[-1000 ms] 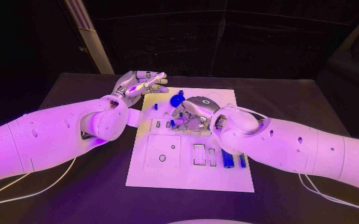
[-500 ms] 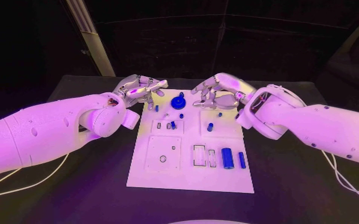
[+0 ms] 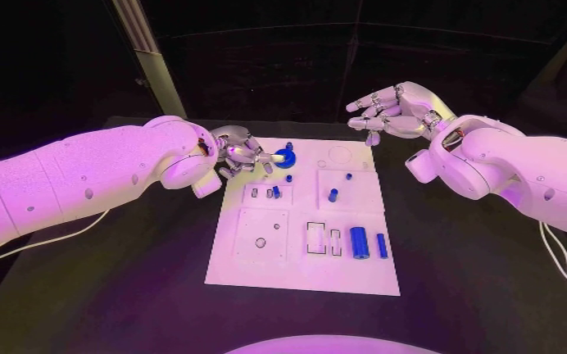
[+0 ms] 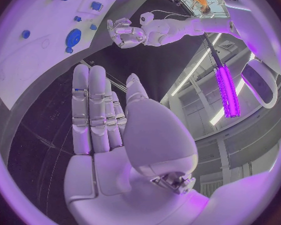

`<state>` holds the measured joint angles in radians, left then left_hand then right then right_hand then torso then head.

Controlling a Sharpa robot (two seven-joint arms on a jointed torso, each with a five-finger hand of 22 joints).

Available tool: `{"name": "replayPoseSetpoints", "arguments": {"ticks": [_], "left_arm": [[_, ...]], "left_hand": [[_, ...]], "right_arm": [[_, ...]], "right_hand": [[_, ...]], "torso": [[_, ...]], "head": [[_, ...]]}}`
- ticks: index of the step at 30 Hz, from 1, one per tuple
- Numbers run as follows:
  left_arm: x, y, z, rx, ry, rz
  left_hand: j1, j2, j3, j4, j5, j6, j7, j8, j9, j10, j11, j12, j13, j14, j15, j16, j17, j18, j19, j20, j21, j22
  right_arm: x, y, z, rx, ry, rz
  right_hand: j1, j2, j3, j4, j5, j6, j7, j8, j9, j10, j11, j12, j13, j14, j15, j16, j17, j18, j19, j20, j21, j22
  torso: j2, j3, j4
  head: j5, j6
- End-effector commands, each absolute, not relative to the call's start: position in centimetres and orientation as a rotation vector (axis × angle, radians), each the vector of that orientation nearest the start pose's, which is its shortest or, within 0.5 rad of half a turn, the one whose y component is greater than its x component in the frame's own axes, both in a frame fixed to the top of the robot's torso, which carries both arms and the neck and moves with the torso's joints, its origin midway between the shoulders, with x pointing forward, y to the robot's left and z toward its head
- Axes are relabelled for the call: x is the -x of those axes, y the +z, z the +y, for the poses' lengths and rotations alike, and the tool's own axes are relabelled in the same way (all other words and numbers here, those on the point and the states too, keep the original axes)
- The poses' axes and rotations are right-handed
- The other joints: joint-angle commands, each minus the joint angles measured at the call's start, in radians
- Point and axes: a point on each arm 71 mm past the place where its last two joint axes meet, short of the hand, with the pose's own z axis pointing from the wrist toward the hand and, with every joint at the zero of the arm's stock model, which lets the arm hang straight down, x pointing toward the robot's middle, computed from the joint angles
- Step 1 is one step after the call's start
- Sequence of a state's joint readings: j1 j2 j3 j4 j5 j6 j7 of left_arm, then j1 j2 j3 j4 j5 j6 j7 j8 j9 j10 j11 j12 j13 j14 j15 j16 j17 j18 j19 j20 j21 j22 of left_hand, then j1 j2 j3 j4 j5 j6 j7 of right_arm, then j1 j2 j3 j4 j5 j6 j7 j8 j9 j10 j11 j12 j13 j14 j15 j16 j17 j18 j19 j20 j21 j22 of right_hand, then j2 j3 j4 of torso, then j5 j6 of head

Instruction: Assemble the parts on the task board

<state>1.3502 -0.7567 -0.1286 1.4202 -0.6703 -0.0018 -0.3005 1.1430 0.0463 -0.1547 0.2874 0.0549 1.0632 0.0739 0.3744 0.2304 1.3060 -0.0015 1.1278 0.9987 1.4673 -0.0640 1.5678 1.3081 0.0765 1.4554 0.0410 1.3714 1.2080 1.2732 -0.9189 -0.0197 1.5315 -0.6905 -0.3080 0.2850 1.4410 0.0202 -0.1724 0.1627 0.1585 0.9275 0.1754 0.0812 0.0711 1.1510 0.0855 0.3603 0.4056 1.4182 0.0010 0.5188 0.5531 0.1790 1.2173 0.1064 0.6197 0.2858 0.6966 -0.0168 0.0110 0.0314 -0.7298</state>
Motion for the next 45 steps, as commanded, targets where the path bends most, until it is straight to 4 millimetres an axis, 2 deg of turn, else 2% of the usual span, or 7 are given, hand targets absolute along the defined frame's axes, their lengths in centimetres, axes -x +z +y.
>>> {"name": "replayPoseSetpoints", "arguments": {"ticks": [1,7,13,18,23,27,45], "left_arm": [[-51.3,-18.5,19.4,0.357,-0.578,2.267],[-51.7,-18.6,17.9,0.280,-0.480,2.301],[-51.9,-18.9,16.9,0.244,-0.427,2.331],[-52.0,-19.3,16.3,0.217,-0.391,2.366],[-52.1,-19.5,15.8,0.196,-0.369,2.390],[-52.2,-19.7,15.4,0.186,-0.355,2.401],[-52.2,-20.0,14.6,0.152,-0.334,2.432]], "left_hand": [[0.002,0.012,-0.020,-0.001,-0.005,-0.011,-0.010,0.048,0.044,0.016,-0.006,0.054,0.059,0.103,-0.008,0.003,0.263,-0.012,0.005,-0.005,0.016,0.022],[-0.013,0.028,-0.069,0.000,-0.007,-0.049,-0.023,0.147,0.147,0.026,-0.018,0.097,0.109,0.103,-0.017,0.003,0.263,-0.019,0.011,-0.012,0.041,0.063],[-0.019,0.029,-0.094,0.003,-0.006,-0.073,-0.026,0.185,0.194,0.029,-0.021,0.104,0.118,0.103,-0.018,0.003,0.263,-0.021,0.014,-0.014,0.050,0.079],[-0.022,0.025,-0.107,0.003,-0.006,-0.084,-0.027,0.199,0.214,0.029,-0.021,0.106,0.121,0.103,-0.019,0.003,0.263,-0.022,0.016,-0.015,0.054,0.085],[-0.019,0.019,-0.112,0.001,-0.006,-0.089,-0.027,0.206,0.225,0.030,-0.022,0.108,0.123,0.103,-0.019,0.003,0.263,-0.023,0.017,-0.015,0.057,0.092],[-0.016,0.019,-0.113,0.001,-0.006,-0.092,-0.028,0.211,0.231,0.030,-0.022,0.108,0.123,0.103,-0.019,0.003,0.263,-0.023,0.018,-0.015,0.058,0.093],[0.014,0.046,-0.099,-0.002,-0.003,-0.107,-0.029,0.234,0.268,0.032,-0.023,0.113,0.130,0.103,-0.020,0.003,0.263,-0.024,0.018,-0.016,0.062,0.100]], "right_arm": [[-49.7,-12.8,-23.1,-0.422,1.270,1.481],[-49.9,-12.9,-22.6,-0.412,1.264,1.490],[-50.0,-13.0,-22.4,-0.399,1.252,1.498],[-50.1,-13.0,-22.2,-0.395,1.248,1.498],[-50.2,-13.0,-22.2,-0.397,1.241,1.497],[-50.2,-13.0,-22.1,-0.396,1.241,1.498],[-50.4,-13.1,-21.8,-0.397,1.243,1.506]], "right_hand": [[-0.002,0.002,-0.015,-0.007,0.005,-0.008,-0.004,0.014,0.004,-0.040,-0.003,0.102,0.064,-0.012,0.003,0.064,0.045,0.004,0.010,-0.006,0.019,0.013],[-0.002,0.019,-0.036,-0.012,0.008,-0.022,-0.006,0.041,0.005,-0.125,-0.001,0.264,0.149,-0.048,0.001,0.173,0.126,0.001,0.000,-0.004,0.054,0.042],[-0.004,0.023,-0.043,-0.011,0.010,-0.026,-0.005,0.049,0.005,-0.140,-0.001,0.296,0.159,-0.055,0.002,0.192,0.138,0.002,-0.005,-0.004,0.063,0.050],[-0.002,0.026,-0.048,-0.012,0.026,-0.030,-0.005,0.055,0.005,-0.153,0.000,0.317,0.162,-0.060,0.002,0.204,0.146,0.002,-0.009,-0.003,0.069,0.056],[0.006,0.027,-0.053,-0.014,0.066,-0.037,-0.003,0.062,0.005,-0.170,0.001,0.333,0.161,-0.070,0.004,0.210,0.147,0.002,-0.016,-0.002,0.075,0.061],[0.007,0.026,-0.054,-0.015,0.071,-0.038,-0.003,0.063,0.005,-0.174,0.002,0.337,0.160,-0.074,0.005,0.209,0.145,0.002,-0.019,-0.001,0.076,0.063],[0.010,0.027,-0.056,-0.016,0.079,-0.042,-0.002,0.066,0.004,-0.180,0.003,0.342,0.158,-0.080,0.006,0.207,0.142,0.002,-0.023,0.000,0.077,0.065]], "torso": [[-0.008,0.0045,-0.0005],[-0.008,0.0037,0.0000],[-0.006,0.0041,-0.0023],[-0.005,0.0044,-0.0039],[-0.005,0.0026,0.0001],[-0.005,0.0043,-0.0013],[-0.005,0.0026,0.0001]], "head": [[0.003,-0.003],[0.012,-0.006],[0.017,-0.007],[0.024,-0.005],[0.018,-0.010],[0.022,-0.012],[0.023,-0.020]]}}
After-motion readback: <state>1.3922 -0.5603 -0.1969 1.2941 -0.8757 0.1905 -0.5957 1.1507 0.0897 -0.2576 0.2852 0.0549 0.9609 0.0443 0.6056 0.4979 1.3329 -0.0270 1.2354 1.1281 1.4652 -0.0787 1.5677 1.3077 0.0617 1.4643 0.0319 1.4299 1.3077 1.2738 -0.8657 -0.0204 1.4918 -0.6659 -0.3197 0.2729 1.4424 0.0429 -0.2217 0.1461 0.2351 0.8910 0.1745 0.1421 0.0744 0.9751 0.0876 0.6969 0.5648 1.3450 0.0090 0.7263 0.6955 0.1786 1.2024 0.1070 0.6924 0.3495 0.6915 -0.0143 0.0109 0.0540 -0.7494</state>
